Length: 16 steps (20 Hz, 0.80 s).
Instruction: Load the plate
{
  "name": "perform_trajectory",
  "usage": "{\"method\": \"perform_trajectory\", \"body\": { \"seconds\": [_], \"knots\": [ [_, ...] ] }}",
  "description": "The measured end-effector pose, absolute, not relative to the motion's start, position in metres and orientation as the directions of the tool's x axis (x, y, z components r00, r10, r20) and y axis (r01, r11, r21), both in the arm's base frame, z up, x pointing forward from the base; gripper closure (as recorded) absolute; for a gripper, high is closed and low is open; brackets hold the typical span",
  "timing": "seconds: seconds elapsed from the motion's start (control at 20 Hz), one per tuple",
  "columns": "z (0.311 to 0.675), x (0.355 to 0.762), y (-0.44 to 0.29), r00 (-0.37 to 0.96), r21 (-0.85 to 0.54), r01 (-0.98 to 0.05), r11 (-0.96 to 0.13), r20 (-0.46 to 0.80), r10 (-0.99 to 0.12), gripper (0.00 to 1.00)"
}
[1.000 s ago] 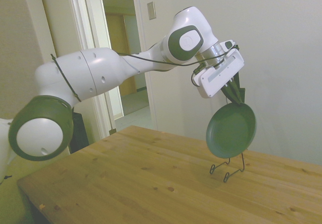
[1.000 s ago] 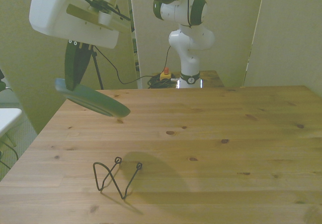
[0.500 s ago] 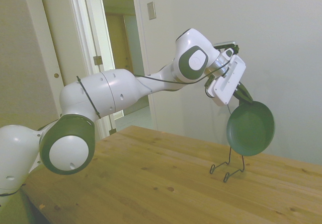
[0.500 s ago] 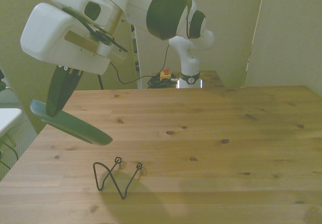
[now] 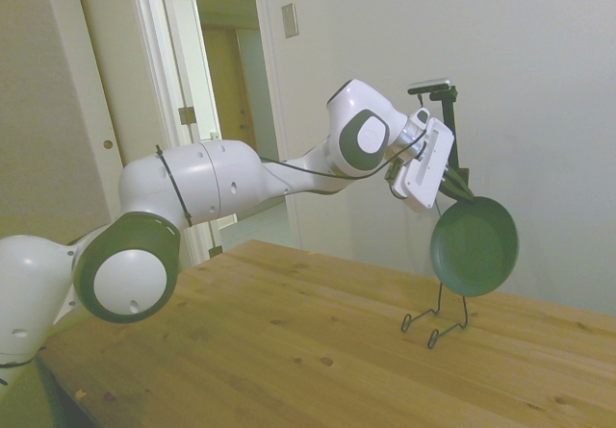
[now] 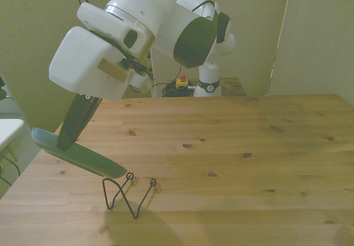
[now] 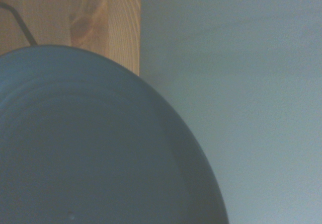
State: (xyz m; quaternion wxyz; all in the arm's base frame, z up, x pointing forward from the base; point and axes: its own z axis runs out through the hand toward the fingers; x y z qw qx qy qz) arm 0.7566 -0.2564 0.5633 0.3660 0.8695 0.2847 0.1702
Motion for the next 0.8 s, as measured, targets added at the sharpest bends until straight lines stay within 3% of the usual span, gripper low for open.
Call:
{"method": "perform_trajectory", "body": {
  "seconds": [0.8],
  "knots": [
    [0.563, 0.699, -0.228, 0.779, 0.702, 0.391, -0.595, 0.093, 0.621, 1.00]
  ]
}}
